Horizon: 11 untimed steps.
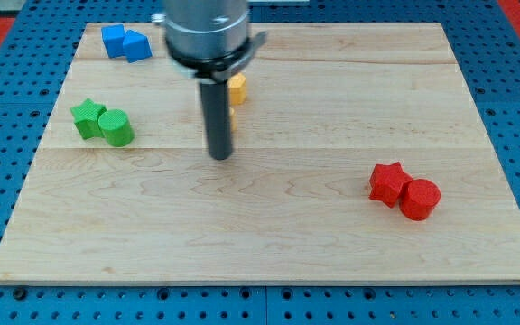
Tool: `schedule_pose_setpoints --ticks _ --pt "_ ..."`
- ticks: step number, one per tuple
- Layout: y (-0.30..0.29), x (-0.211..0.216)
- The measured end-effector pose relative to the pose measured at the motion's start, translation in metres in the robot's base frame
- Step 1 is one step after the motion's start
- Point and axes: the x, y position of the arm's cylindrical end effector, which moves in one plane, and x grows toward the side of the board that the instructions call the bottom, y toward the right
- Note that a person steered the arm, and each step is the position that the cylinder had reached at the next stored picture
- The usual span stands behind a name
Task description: Move the yellow hexagon above the yellow heart
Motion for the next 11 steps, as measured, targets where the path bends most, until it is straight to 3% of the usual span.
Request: schedule_pose_setpoints --ticks 1,3,4,5,7,10,11 --pt "-0.044 -0.035" --pt "0.033 -0.051" --pt "-0.031 -0.055" --pt "-0.047 -0.086" --pt "0.024 -0.119" --pt "0.044 -0.131" --pt "-0.035 -0.131"
